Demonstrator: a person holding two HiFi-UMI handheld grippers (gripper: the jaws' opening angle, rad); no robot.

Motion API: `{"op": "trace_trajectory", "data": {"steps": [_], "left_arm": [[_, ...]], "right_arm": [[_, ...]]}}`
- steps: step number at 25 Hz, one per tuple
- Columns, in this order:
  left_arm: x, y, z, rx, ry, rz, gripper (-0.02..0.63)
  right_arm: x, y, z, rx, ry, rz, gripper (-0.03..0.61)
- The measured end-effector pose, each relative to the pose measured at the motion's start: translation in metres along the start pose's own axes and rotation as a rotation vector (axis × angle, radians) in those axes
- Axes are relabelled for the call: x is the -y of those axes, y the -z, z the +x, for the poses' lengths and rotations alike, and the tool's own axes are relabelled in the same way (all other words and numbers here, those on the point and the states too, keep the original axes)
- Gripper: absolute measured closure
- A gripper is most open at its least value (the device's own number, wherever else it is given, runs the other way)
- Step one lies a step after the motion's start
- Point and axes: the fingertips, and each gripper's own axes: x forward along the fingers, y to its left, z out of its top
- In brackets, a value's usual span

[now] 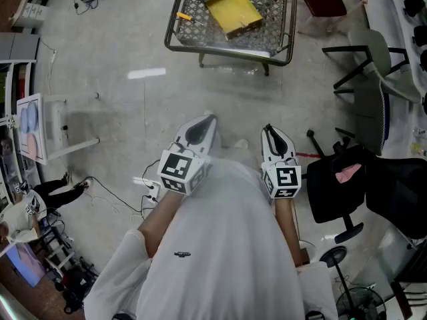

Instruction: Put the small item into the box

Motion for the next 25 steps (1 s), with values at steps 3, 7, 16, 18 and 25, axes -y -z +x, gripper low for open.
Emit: {"op": "trace_trajectory", "data": {"steps": [3,7,16,18,25], "left_arm": [[0.014,-0.003,-0.017,0.024,0.005,0.008,0.612],[0.015,-0.005,-0.027,0.058,0.026,0.033,0.612],[-0.011,-0.039,-0.064,0.167,0.047,0.037,0.612],[-0.018,-0.038,-0.067,0.172,0.059,0.038,0.612],[-0.054,-0.041,-0.082,0.188,0.093,0.035,0.612]], "right_arm": [[-0.017,-0.022,-0.014,0.042,-0.023,-0.034,0.531],[-0.042,-0.058,-0.02,0.133,-0.029,-0.075,0.531],[-0.086,-0.11,-0.022,0.236,0.014,-0.096,0.531],[-0.092,-0.111,-0.018,0.236,0.027,-0.083,0.531],[-0.11,-0.113,-0.001,0.231,0.077,-0.061,0.531]]}}
